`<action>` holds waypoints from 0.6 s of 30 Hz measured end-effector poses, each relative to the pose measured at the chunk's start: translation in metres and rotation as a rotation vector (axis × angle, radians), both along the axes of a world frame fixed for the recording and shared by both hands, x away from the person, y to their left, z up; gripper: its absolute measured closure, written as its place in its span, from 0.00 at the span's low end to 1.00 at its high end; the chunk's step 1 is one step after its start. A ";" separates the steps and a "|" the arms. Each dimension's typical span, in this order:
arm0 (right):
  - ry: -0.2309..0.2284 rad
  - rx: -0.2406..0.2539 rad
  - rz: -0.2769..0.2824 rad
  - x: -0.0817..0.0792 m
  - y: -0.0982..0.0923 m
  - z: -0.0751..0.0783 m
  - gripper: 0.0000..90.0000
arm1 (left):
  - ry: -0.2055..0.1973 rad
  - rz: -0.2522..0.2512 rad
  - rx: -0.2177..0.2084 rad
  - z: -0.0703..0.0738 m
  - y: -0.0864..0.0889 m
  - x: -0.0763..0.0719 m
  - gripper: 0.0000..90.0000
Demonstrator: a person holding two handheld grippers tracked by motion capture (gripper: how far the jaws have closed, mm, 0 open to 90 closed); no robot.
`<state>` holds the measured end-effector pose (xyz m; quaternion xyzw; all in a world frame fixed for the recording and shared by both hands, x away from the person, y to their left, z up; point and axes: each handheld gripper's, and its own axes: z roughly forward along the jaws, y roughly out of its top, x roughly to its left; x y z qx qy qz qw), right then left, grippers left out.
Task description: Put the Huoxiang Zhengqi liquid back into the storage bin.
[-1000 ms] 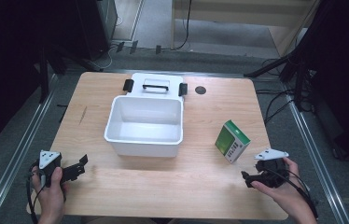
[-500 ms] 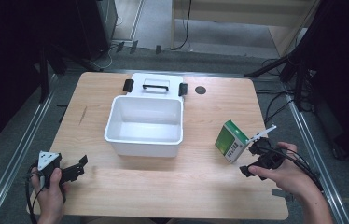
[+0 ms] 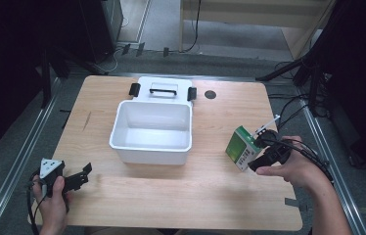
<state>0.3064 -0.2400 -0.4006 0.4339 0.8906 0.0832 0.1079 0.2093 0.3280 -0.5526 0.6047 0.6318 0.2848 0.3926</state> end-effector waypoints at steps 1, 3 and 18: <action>-0.001 -0.005 0.002 0.002 0.001 0.001 0.27 | 0.000 0.000 0.000 0.000 0.000 0.000 0.02; 0.002 -0.006 -0.003 0.003 0.002 0.002 0.28 | 0.000 0.000 -0.001 0.000 0.000 0.000 0.02; 0.035 -0.020 -0.009 0.029 0.015 0.003 0.37 | 0.003 -0.004 -0.005 0.000 0.000 0.000 0.02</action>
